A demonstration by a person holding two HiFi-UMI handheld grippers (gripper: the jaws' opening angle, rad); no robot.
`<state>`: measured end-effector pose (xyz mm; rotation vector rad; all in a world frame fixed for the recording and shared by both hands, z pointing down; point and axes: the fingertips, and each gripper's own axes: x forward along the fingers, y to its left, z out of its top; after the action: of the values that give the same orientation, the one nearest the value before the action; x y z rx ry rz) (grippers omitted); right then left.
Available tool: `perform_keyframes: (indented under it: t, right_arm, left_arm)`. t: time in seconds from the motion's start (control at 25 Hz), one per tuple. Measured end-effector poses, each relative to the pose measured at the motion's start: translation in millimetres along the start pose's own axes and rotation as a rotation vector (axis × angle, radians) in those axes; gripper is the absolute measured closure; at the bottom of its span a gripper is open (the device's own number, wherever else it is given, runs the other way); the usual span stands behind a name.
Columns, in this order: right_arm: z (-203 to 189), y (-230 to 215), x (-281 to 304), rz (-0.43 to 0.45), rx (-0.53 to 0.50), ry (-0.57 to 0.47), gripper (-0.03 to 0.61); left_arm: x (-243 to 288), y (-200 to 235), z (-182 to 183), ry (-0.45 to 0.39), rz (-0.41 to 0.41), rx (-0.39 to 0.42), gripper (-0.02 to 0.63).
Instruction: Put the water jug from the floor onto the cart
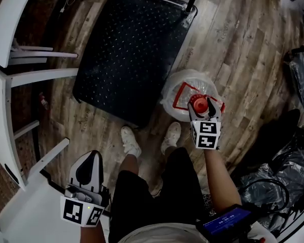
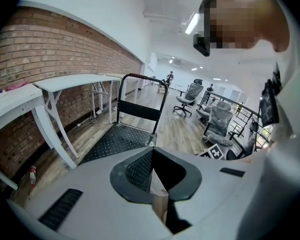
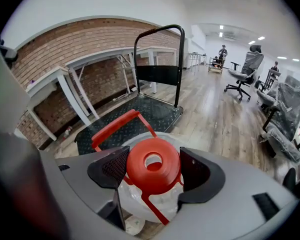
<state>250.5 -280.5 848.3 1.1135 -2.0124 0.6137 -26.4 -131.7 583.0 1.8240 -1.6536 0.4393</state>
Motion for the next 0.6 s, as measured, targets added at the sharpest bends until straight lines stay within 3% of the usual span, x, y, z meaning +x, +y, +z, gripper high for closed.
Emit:
perform_keyframes:
  t: [0.36,0.6]
  right_arm:
    - [-2.9,-4.2,-7.5,-0.041,0.007,0.006,0.268]
    - [18.6,-8.2,-57.2,-0.073,0.046,-0.022,0.268]
  left_arm:
    - [-8.3,0.4,8.7,-0.016,-0.002,0.004,0.614]
    - [-15.3,1.3,31.8,-0.073,-0.016,0.010,0.614]
